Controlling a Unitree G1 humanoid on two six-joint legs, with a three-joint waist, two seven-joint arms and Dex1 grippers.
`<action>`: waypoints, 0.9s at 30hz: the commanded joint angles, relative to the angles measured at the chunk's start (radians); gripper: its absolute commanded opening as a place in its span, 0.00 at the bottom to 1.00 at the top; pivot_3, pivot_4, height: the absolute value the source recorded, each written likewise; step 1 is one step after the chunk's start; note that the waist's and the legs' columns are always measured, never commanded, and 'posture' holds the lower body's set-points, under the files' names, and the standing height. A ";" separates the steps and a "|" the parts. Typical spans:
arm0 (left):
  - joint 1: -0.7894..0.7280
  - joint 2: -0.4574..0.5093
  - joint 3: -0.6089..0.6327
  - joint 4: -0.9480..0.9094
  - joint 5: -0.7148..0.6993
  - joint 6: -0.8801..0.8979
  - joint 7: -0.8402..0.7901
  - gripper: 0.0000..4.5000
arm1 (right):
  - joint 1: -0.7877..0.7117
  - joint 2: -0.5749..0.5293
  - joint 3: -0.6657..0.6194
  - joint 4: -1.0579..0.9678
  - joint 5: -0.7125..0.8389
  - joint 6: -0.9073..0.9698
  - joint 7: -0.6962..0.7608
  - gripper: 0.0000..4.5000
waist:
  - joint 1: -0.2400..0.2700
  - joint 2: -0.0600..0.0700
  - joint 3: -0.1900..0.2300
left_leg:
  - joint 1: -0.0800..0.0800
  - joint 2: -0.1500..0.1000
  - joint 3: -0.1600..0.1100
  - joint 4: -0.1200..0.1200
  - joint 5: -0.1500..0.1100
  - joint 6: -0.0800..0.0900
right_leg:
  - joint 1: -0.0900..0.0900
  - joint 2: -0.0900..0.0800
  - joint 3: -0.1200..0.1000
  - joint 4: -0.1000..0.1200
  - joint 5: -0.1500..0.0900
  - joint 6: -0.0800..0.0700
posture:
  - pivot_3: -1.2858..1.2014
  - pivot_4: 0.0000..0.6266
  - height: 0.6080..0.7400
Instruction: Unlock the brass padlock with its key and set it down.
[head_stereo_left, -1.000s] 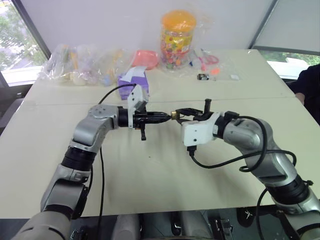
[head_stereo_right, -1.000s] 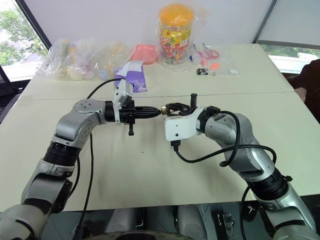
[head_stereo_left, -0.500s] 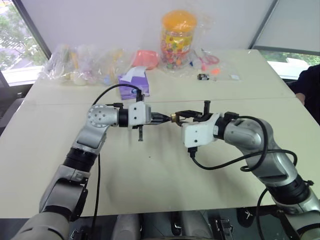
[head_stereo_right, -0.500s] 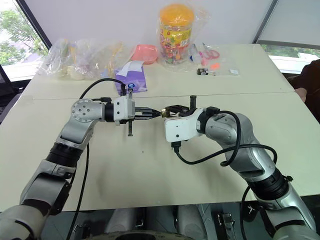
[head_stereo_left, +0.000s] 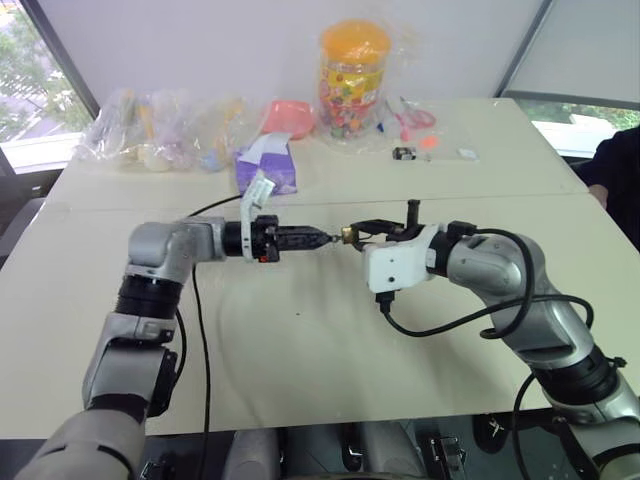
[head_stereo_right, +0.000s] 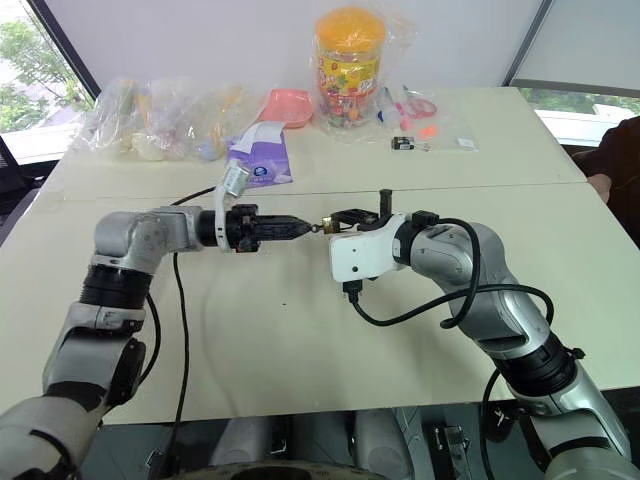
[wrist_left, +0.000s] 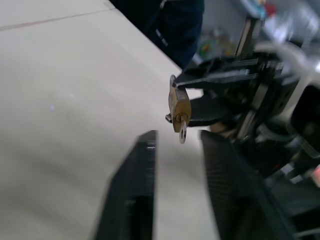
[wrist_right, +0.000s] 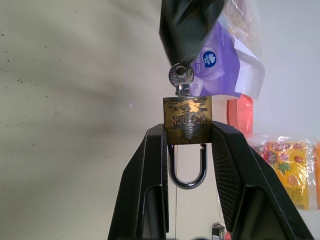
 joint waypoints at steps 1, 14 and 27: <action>-0.024 -0.013 0.063 0.000 -0.060 0.061 0.031 0.70 | -0.021 -0.007 -0.028 -0.036 0.002 -0.010 -0.006 0.14 | 0.000 0.000 0.000 | 0.000 0.000 0.000 0.000 0.000 0.000 | 0.000 0.000 0.000 0.000 0.000 0.000 | 0.52 0.24 1.00; -0.007 -0.090 0.008 -0.047 -0.028 -0.014 0.085 0.77 | -0.022 -0.006 -0.029 -0.038 0.001 -0.006 -0.003 0.14 | 0.002 0.000 0.000 | 0.000 -0.001 0.000 0.000 0.000 0.000 | 0.000 -0.001 0.000 0.000 0.000 0.000 | 0.52 0.24 1.00; -0.010 -0.128 -0.014 -0.049 0.009 -0.078 0.121 0.00 | -0.024 -0.002 -0.028 -0.055 -0.003 0.020 -0.004 0.14 | 0.002 0.000 0.000 | 0.000 -0.001 0.000 0.000 0.000 0.000 | 0.000 -0.001 0.000 0.000 0.000 0.000 | 0.52 0.24 1.00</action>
